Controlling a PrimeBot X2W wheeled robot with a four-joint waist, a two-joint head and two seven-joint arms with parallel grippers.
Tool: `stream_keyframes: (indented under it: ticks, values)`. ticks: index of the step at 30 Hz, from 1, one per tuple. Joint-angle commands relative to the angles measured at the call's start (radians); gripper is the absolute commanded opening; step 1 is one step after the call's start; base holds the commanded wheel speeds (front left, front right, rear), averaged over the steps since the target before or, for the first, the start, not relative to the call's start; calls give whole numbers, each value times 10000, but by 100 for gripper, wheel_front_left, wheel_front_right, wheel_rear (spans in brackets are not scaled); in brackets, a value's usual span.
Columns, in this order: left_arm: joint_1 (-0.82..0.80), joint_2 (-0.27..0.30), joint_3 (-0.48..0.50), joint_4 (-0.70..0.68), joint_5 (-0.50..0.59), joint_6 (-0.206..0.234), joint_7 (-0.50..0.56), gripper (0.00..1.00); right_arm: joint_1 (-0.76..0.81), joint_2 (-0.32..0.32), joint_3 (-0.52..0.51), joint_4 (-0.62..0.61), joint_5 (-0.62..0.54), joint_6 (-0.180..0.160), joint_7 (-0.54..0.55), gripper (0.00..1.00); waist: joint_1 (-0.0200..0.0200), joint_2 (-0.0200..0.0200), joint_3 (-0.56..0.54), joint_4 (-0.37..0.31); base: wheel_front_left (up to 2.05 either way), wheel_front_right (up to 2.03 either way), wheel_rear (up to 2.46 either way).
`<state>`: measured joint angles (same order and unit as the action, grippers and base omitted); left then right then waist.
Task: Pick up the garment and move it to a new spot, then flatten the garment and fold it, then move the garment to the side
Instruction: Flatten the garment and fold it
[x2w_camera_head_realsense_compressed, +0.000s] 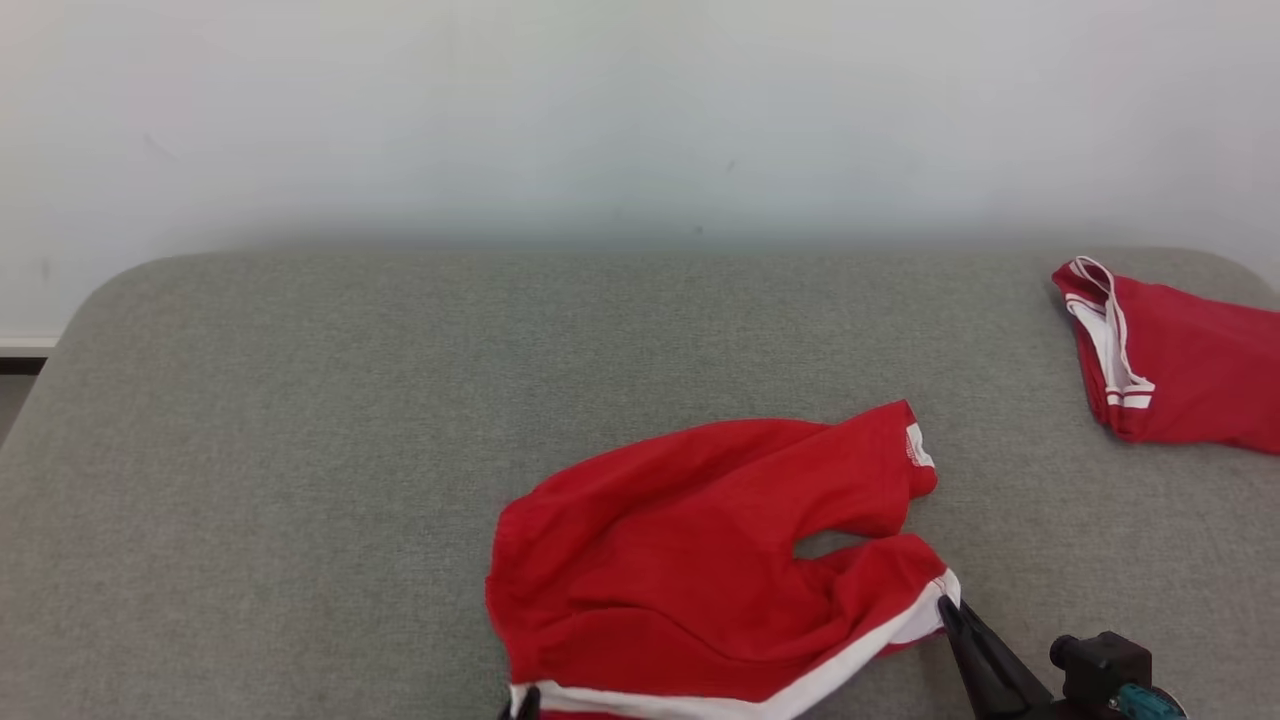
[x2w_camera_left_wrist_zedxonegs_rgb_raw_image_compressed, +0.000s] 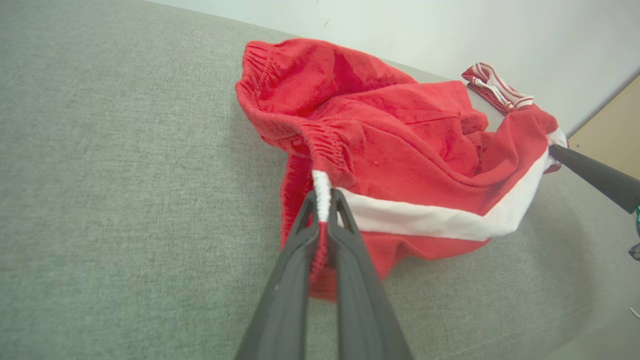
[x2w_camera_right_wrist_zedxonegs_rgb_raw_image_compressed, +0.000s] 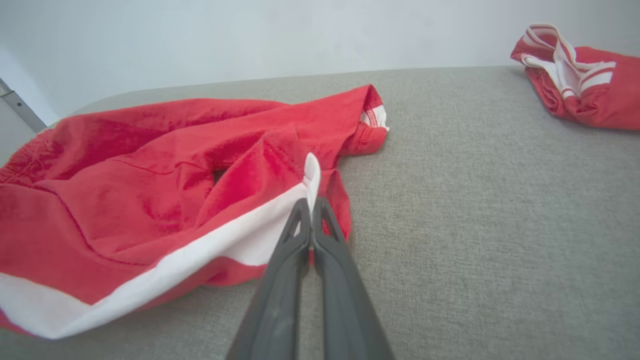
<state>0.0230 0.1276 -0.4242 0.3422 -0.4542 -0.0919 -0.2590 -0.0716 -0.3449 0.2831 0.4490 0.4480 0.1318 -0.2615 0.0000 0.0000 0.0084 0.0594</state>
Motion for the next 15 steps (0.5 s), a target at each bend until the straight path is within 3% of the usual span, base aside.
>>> stream_keyframes:
  ticks: [1, 8, 15]
  values:
    - [42, 117, 87, -146, 31, 55, -55, 0, 69, -44, -9, -200, -38, -28, -38, 0, 0, 0, 20, -103, 0, 0, 0]
    - [-1140, 935, 340, -1336, 247, -39, 427, 0, -652, -57, -4, -1970, 293, -28, 680, 0, 0, 0, 249, -455, 0, 0, 0]
    - [-4217, 2039, 335, -2003, -129, -333, 1938, 0, -2983, -130, -71, -2415, 921, -28, 1696, 0, 0, 0, 1115, -573, 0, 0, 0]
